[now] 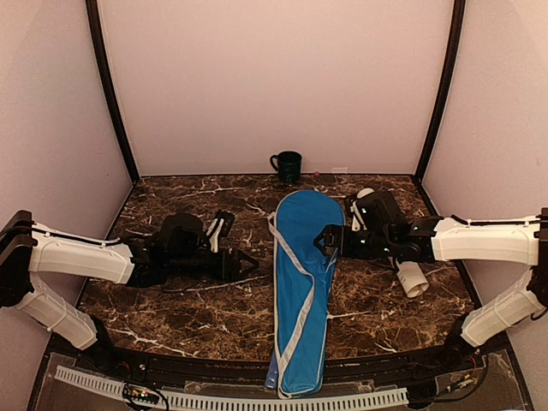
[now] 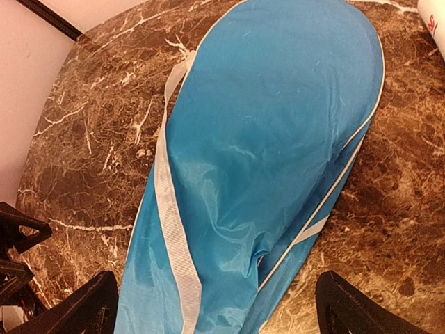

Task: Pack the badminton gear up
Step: Place the racket in the racket bag, then pick up the racket bag from the center of the board.

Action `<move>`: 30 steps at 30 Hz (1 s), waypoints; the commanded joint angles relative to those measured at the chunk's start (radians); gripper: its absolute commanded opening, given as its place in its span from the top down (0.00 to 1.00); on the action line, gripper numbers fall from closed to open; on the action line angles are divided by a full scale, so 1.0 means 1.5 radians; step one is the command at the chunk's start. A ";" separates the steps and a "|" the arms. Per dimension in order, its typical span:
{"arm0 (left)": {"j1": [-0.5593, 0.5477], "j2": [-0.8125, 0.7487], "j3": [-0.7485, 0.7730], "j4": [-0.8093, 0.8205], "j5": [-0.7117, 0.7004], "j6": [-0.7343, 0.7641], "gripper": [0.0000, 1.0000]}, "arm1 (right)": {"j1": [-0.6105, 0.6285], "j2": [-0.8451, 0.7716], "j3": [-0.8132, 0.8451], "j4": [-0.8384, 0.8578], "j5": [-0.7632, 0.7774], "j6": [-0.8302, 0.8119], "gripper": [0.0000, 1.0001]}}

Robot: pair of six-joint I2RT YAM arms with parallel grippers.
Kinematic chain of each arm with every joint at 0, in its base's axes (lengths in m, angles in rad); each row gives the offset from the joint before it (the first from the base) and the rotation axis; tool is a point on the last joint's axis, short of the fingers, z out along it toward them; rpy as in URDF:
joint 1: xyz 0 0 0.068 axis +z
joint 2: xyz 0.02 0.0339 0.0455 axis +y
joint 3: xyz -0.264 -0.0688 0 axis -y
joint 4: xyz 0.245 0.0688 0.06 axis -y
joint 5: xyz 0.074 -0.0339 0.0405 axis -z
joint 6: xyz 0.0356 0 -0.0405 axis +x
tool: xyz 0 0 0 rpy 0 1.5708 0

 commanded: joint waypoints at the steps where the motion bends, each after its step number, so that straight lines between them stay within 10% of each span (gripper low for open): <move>1: 0.004 -0.002 -0.004 0.022 0.008 -0.059 0.32 | 0.057 0.053 0.066 -0.088 0.094 0.067 0.00; 13: 0.013 -0.044 -0.055 -0.028 -0.099 -0.113 0.31 | 0.247 0.347 0.397 -0.314 0.286 0.094 0.00; 30: 0.031 -0.085 -0.120 -0.019 -0.106 -0.149 0.31 | 0.279 0.601 0.609 -0.462 0.347 0.081 0.08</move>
